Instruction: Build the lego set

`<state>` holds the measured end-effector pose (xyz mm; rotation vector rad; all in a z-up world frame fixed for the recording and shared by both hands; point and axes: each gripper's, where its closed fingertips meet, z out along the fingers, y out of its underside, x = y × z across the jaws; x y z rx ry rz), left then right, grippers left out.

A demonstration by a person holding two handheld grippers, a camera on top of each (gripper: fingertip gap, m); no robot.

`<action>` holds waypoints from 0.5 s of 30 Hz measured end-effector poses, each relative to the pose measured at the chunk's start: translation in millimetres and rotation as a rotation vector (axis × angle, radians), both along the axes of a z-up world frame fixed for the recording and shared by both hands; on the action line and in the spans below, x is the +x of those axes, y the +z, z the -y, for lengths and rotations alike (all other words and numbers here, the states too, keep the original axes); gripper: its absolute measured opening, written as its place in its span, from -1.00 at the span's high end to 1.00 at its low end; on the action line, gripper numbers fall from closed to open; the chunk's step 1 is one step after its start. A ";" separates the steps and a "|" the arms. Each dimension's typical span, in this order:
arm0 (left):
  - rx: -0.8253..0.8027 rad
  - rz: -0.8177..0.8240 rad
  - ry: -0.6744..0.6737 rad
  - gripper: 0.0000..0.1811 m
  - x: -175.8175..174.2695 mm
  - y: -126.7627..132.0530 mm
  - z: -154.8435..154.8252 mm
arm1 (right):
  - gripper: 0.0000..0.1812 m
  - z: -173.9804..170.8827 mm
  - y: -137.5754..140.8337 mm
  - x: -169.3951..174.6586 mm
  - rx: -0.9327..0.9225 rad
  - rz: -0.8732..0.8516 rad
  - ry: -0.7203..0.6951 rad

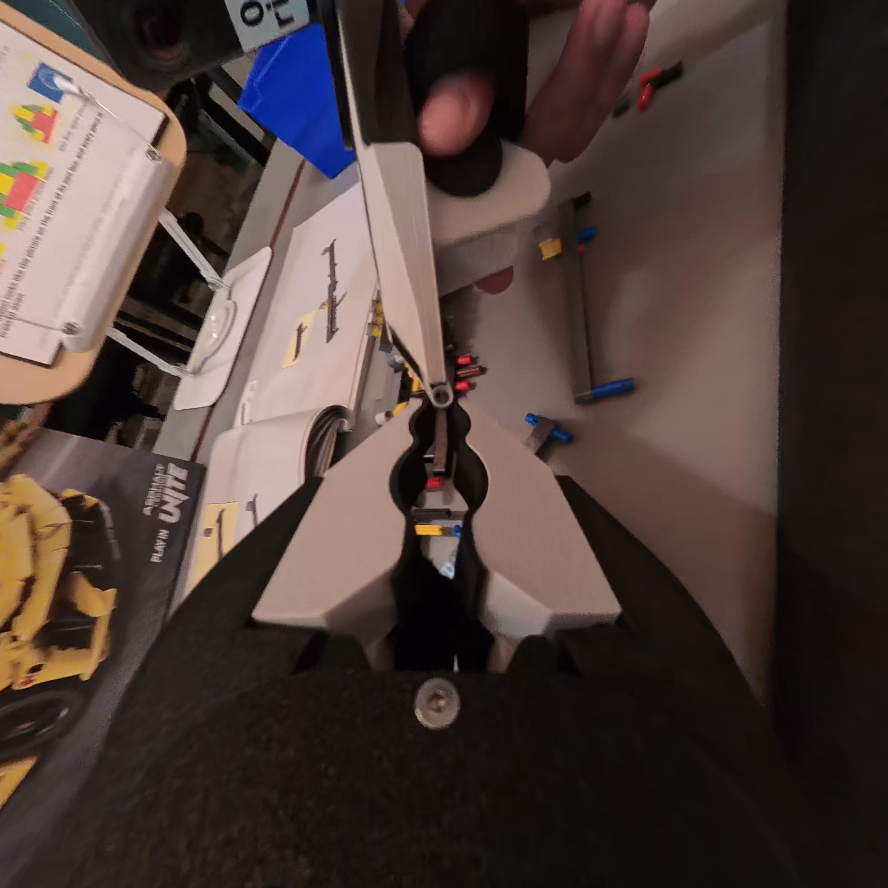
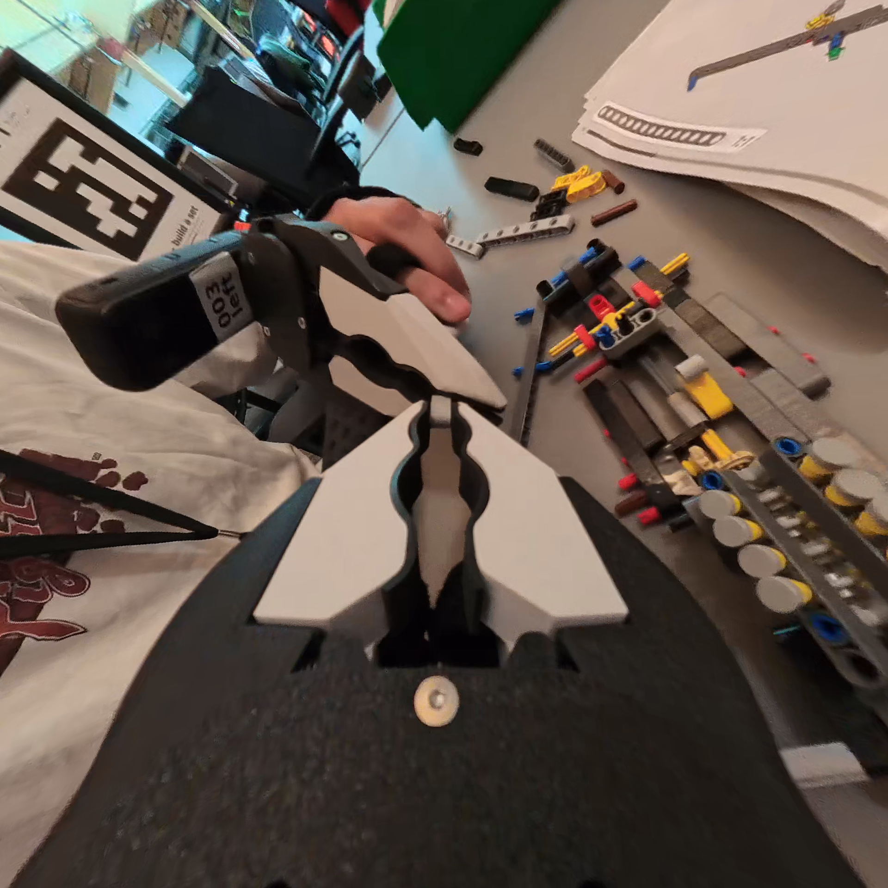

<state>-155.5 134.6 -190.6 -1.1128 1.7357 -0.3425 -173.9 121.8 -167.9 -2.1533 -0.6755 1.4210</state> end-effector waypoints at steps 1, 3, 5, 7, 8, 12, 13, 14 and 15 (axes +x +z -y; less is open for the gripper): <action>0.027 0.007 0.010 0.98 0.2 2.1 -2.0 | 0.93 -1.1 1.0 0.1 0.016 -0.008 -0.009; 0.038 0.034 0.030 0.98 1.1 6.5 -5.2 | 0.93 -4.5 5.7 0.8 0.060 -0.020 -0.040; 0.040 0.035 0.064 0.97 1.4 6.4 -10.0 | 0.93 -8.0 4.8 2.2 0.076 -0.009 -0.073; 0.086 0.037 0.077 0.92 1.6 8.1 -12.5 | 0.93 -11.6 2.3 4.8 0.078 0.005 -0.103; 0.104 0.035 0.070 0.88 2.2 7.5 -11.1 | 0.93 -11.4 -2.1 5.9 0.074 0.033 -0.103; 0.157 0.023 0.065 0.95 2.5 6.5 -9.6 | 0.93 -12.0 -3.4 4.9 0.059 0.035 -0.111; 0.147 0.037 0.078 0.95 2.5 9.7 -10.7 | 0.94 -13.5 0.0 4.9 0.067 0.016 -0.124; 0.122 0.061 0.096 0.95 2.7 14.4 -12.4 | 0.93 -15.8 5.1 5.1 0.078 -0.012 -0.145; 0.075 0.088 0.123 0.95 3.2 18.9 -14.5 | 0.93 -18.8 10.5 5.5 0.091 -0.038 -0.172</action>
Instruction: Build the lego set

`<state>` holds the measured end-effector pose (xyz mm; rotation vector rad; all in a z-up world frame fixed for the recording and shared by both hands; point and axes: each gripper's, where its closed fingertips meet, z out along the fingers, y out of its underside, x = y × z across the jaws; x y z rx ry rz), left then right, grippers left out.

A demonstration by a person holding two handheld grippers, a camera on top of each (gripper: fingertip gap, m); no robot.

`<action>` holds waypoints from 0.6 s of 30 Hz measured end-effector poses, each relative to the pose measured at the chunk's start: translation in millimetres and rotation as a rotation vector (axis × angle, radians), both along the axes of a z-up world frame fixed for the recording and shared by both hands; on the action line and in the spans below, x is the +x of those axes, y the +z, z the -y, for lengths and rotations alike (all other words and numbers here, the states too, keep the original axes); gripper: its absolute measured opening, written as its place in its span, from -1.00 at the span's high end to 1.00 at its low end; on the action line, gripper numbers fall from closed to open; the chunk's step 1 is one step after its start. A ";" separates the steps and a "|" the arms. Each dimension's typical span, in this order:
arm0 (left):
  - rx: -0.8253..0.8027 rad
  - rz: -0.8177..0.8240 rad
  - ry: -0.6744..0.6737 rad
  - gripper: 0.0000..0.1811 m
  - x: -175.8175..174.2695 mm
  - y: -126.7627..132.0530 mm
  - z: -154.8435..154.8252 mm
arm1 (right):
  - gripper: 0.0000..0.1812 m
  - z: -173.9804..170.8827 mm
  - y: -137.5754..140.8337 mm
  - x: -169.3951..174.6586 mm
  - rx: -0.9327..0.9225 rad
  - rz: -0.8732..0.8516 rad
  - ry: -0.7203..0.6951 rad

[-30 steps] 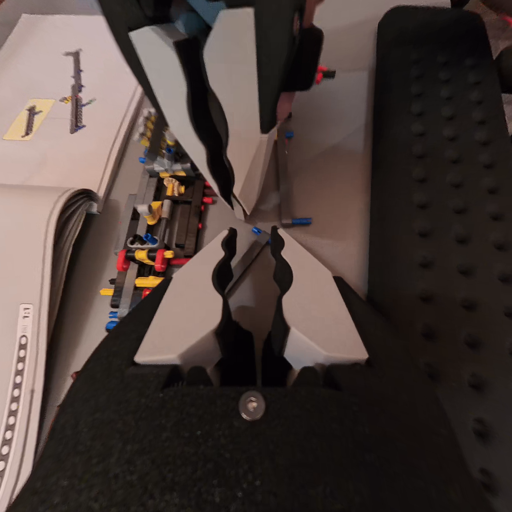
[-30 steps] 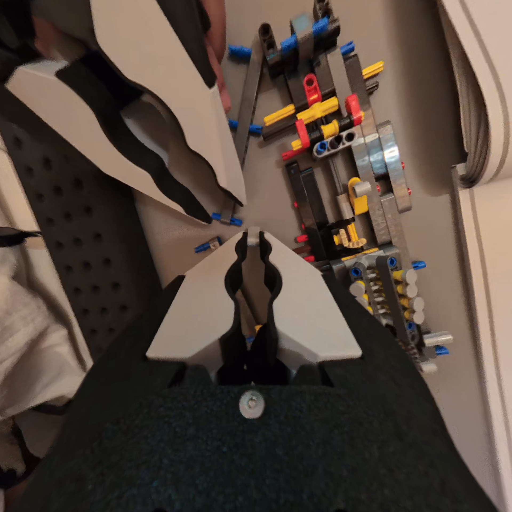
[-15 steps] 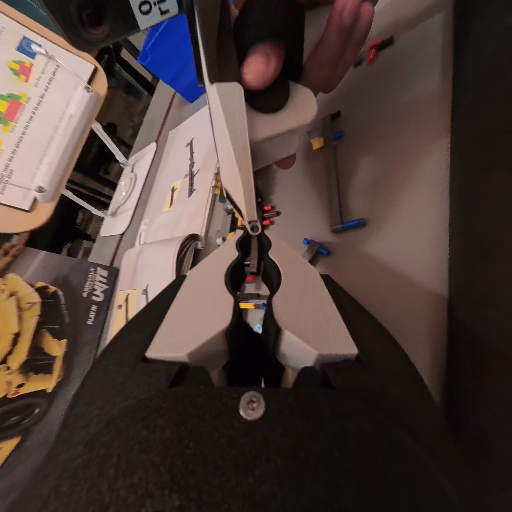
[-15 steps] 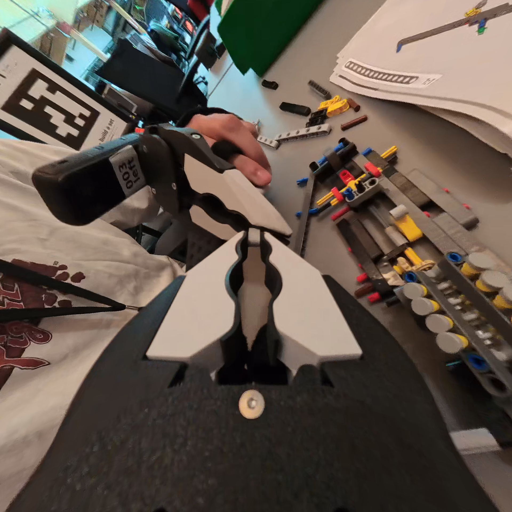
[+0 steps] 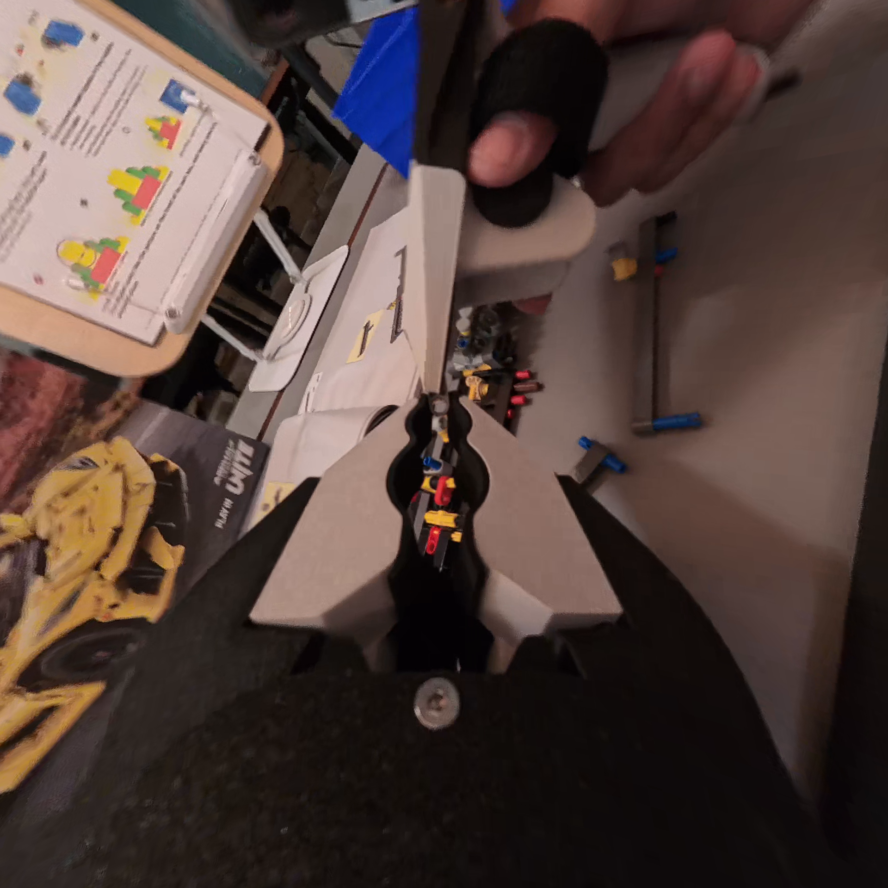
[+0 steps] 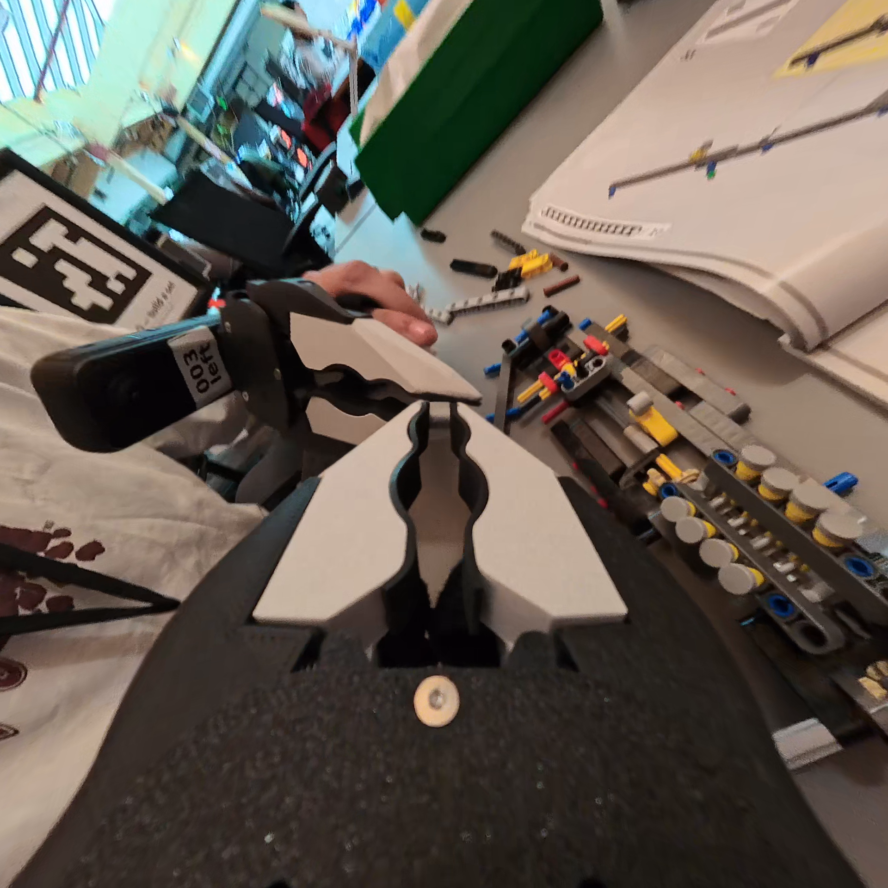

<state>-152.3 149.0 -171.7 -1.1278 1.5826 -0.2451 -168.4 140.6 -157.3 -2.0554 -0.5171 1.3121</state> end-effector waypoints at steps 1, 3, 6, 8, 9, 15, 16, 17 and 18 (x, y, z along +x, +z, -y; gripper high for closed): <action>-0.066 0.026 0.024 0.95 0.9 2.5 -1.8 | 0.93 -3.0 3.4 0.6 0.020 -0.013 -0.028; -0.173 0.048 0.057 0.95 2.4 1.5 -2.9 | 0.93 -6.1 3.8 2.0 0.054 0.001 -0.072; -0.151 0.031 0.069 0.95 2.7 -1.6 -2.3 | 0.93 -6.3 1.7 2.5 0.068 0.020 -0.110; -0.188 -0.001 0.033 0.94 3.2 -11.1 3.5 | 0.94 -1.5 -7.4 3.3 0.044 0.077 -0.091; -0.196 -0.031 0.002 0.94 1.5 -16.6 7.1 | 0.94 2.0 -12.5 3.4 0.044 0.122 -0.074; -0.453 -0.257 -0.286 0.76 -22.6 -42.0 27.5 | 0.94 21.9 -48.1 17.5 0.130 0.522 0.033; -0.528 -0.296 -0.326 0.74 -24.5 -43.3 30.3 | 0.94 22.2 -51.3 18.1 0.147 0.559 0.044; -0.562 -0.315 -0.341 0.74 -24.0 -43.6 27.8 | 0.94 22.6 -53.7 18.6 0.162 0.587 0.057; -0.582 -0.352 -0.369 0.74 -25.1 -46.5 27.8 | 0.93 23.4 -55.6 18.6 0.165 0.602 0.074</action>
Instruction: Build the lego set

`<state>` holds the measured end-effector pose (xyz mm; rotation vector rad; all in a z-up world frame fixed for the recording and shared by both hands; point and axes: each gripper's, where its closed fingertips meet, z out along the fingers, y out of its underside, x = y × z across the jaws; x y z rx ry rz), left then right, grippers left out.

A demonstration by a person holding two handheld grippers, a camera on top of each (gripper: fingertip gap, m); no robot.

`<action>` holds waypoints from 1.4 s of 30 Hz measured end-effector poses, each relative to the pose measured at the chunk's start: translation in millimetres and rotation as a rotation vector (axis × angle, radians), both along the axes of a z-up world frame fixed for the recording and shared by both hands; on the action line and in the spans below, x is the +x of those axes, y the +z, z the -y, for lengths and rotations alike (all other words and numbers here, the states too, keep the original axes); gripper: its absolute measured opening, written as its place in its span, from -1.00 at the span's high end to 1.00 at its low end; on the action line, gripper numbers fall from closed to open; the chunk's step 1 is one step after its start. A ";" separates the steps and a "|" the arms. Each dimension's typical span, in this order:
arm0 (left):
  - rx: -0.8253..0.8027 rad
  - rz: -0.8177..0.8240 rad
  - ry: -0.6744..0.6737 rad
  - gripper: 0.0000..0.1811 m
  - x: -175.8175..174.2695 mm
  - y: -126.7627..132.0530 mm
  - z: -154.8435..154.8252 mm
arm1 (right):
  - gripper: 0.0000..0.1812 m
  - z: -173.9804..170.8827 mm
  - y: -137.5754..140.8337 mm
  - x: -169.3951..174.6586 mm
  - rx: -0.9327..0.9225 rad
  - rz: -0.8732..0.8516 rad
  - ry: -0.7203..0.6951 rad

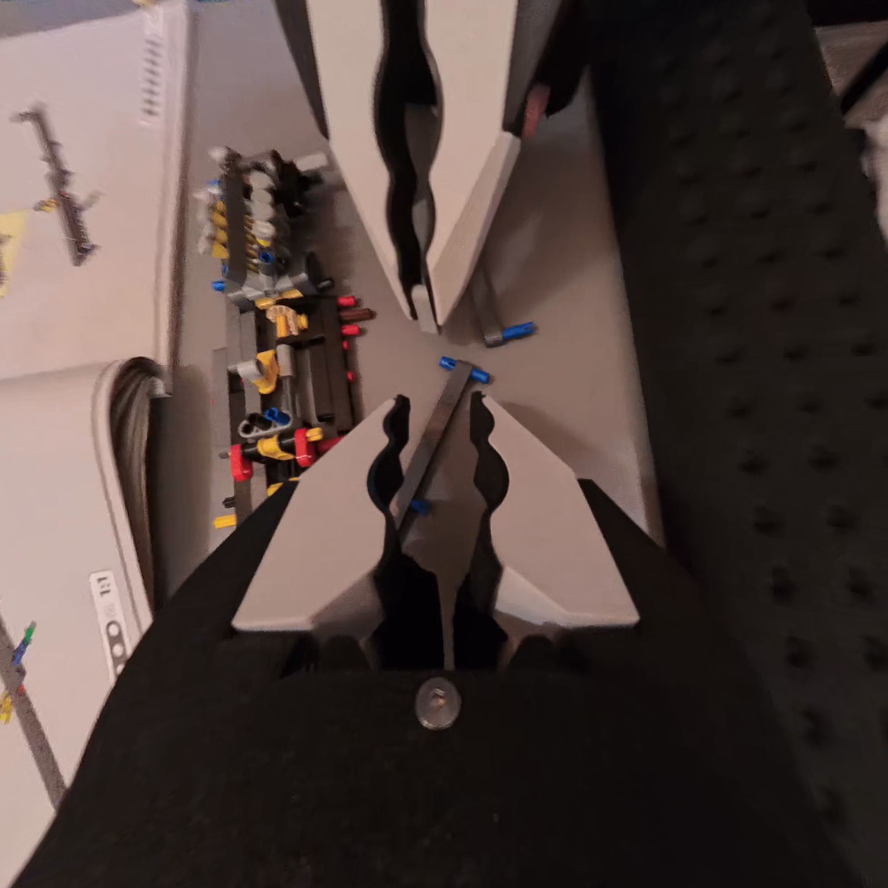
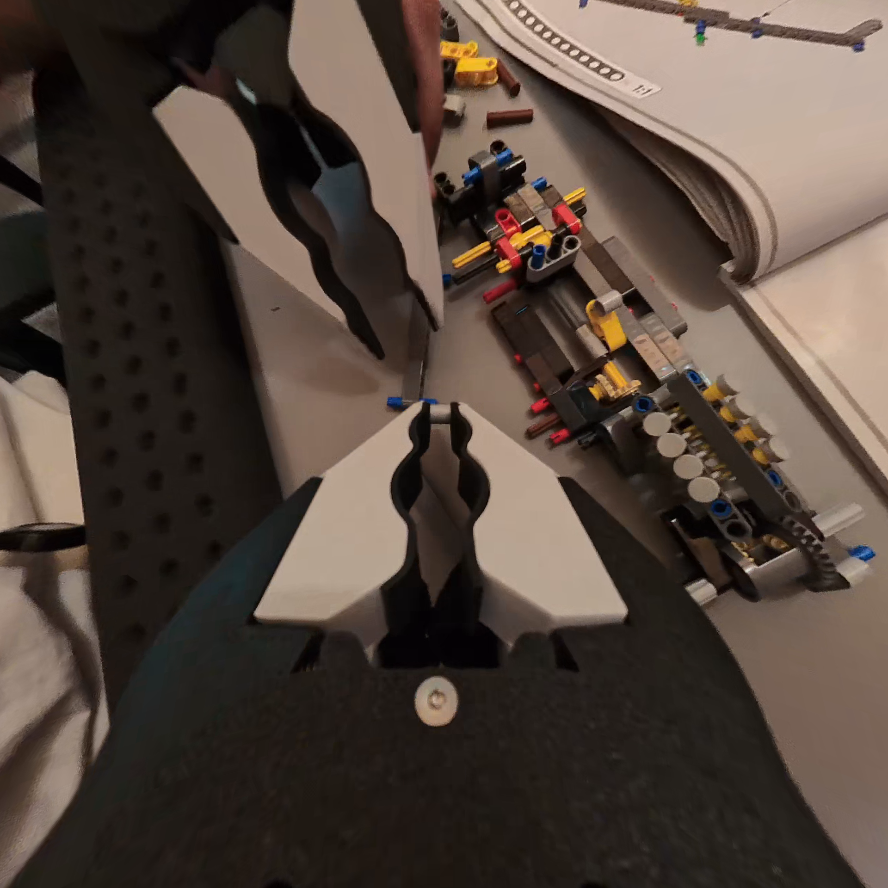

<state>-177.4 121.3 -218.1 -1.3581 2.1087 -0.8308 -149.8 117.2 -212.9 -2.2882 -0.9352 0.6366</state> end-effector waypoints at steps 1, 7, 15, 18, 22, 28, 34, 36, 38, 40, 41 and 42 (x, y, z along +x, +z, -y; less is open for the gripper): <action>0.003 -0.027 -0.017 0.74 -0.1 -3.8 -2.2 | 0.94 -0.1 -1.5 0.4 -0.001 0.012 0.011; 0.007 -0.078 -0.070 0.90 2.7 -18.5 3.0 | 0.93 -4.6 -10.2 1.9 -0.003 0.055 0.055; -0.046 -0.064 -0.031 0.92 3.5 -19.2 13.0 | 0.93 -3.4 -14.6 -7.9 0.003 0.035 0.169; -0.045 -0.055 -0.026 0.92 3.4 -19.3 13.0 | 0.93 -1.2 -15.1 -5.2 0.000 0.071 0.248; -0.054 -0.038 -0.020 0.92 3.8 -19.4 12.6 | 0.93 -0.3 -15.5 -4.2 -0.007 0.129 0.328; -0.056 -0.025 -0.018 0.92 4.1 -19.3 12.1 | 0.93 -1.9 -15.6 -6.6 -0.063 0.117 0.302; -0.068 -0.022 -0.018 0.92 4.2 -19.2 12.0 | 0.93 -2.0 -15.6 -6.6 -0.087 0.099 0.271; -0.065 -0.021 -0.017 0.92 4.2 -19.2 11.9 | 0.93 -1.6 -15.6 -5.3 -0.085 0.095 0.266; -0.063 -0.021 -0.016 0.92 4.1 -19.3 11.9 | 0.93 -1.2 -15.7 -4.5 -0.082 0.094 0.261; -0.063 -0.021 -0.017 0.92 4.2 -19.2 12.0 | 0.93 -1.4 -15.6 -4.7 -0.075 0.098 0.260; -0.064 -0.020 -0.017 0.92 4.1 -19.1 11.9 | 0.93 -1.4 -15.8 -4.8 -0.074 0.101 0.258; -0.065 -0.020 -0.017 0.92 4.2 -19.2 11.9 | 0.93 -1.3 -15.7 -4.7 -0.069 0.106 0.260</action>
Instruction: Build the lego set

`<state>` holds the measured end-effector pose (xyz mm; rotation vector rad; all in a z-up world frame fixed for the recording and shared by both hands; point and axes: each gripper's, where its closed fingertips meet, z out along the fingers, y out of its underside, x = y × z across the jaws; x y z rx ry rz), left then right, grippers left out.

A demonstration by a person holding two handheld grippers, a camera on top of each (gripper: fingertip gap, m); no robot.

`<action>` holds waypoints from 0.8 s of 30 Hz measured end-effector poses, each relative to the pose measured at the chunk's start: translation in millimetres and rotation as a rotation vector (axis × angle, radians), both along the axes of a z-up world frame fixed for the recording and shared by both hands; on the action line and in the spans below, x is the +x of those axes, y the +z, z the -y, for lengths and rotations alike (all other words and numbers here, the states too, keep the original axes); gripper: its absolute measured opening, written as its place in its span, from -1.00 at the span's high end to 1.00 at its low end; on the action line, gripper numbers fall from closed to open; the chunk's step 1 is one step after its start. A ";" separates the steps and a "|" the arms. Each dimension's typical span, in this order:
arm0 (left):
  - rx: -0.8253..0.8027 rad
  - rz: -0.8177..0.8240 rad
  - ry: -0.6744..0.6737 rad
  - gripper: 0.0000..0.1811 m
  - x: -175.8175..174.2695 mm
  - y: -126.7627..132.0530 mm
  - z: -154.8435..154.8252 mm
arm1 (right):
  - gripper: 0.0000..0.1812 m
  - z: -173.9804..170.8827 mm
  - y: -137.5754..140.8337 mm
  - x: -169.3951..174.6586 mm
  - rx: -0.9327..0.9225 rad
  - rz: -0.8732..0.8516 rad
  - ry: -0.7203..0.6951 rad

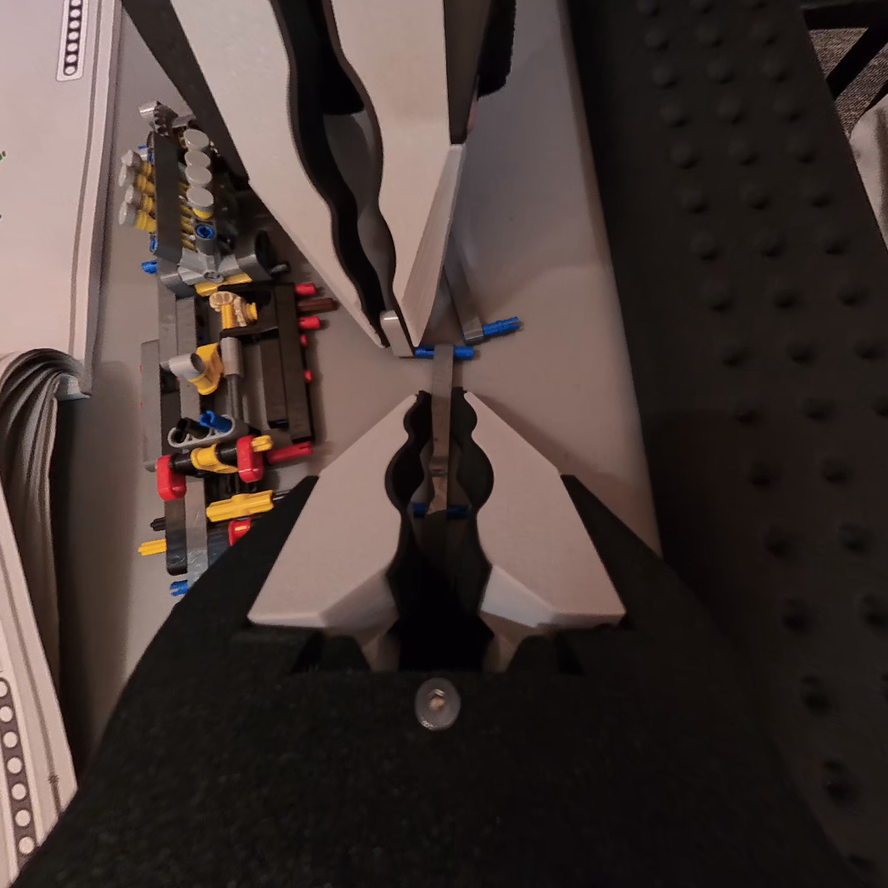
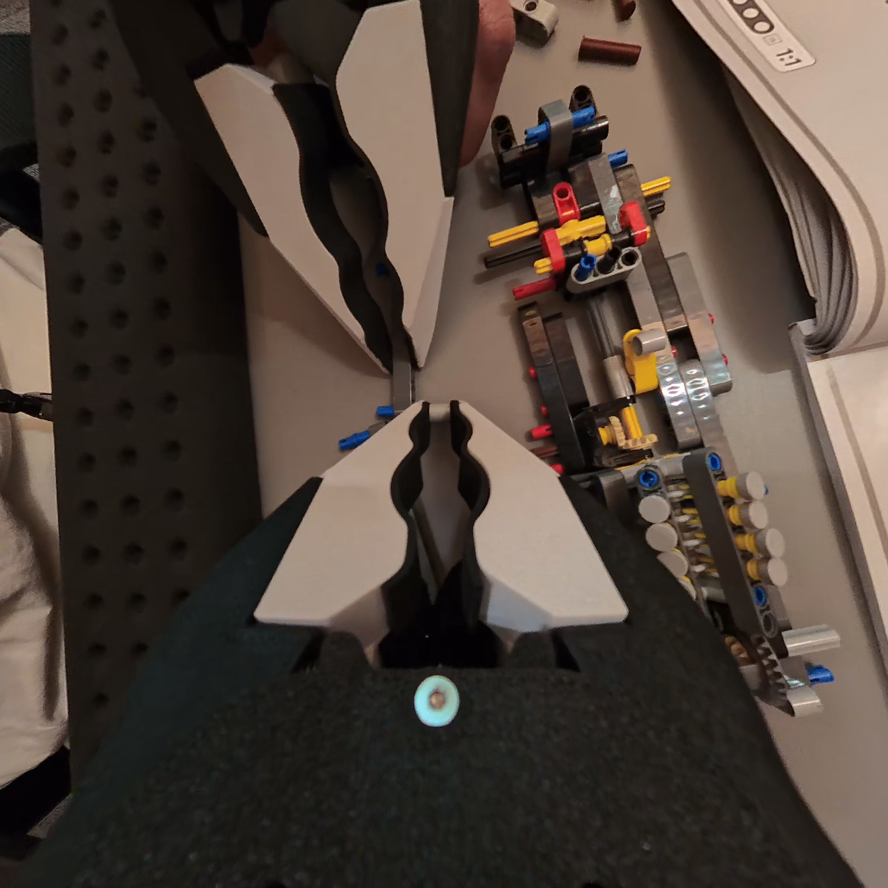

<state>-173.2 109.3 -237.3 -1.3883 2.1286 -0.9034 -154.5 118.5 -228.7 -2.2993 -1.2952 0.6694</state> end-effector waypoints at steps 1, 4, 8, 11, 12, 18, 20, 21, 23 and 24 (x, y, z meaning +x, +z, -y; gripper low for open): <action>0.001 0.000 -0.001 0.92 -0.1 0.1 0.0 | 0.93 0.0 -0.1 -0.1 0.003 0.003 0.002; 0.005 -0.001 -0.002 0.92 0.0 0.1 0.1 | 0.93 -0.4 -0.1 -0.9 0.003 0.001 0.003; 0.015 0.000 -0.001 0.92 0.1 0.1 -0.4 | 0.93 0.4 -0.7 -1.3 0.085 0.068 0.051; 0.033 0.002 -0.002 0.92 0.0 0.1 -0.3 | 0.92 0.6 -1.0 -1.1 0.162 0.143 0.084; 0.039 0.003 -0.002 0.92 -0.1 0.2 -0.4 | 0.93 0.8 -1.1 -1.0 0.146 0.145 0.074; 0.027 0.003 0.040 0.92 0.9 0.0 -0.6 | 0.92 0.7 -1.2 -0.5 0.063 0.131 -0.028; 0.018 0.004 0.048 0.91 1.4 0.0 -0.5 | 0.93 1.1 -1.4 0.7 0.105 0.177 -0.022; 0.014 0.003 0.049 0.91 1.4 -0.1 -0.4 | 0.93 1.4 -1.4 1.1 0.119 0.188 -0.018; 0.013 0.005 0.050 0.91 1.4 -0.2 -0.4 | 0.92 1.7 -1.5 2.9 0.145 0.207 0.010; 0.019 0.008 0.049 0.91 1.6 -0.2 -0.3 | 0.92 2.0 -1.7 3.3 0.143 0.209 0.016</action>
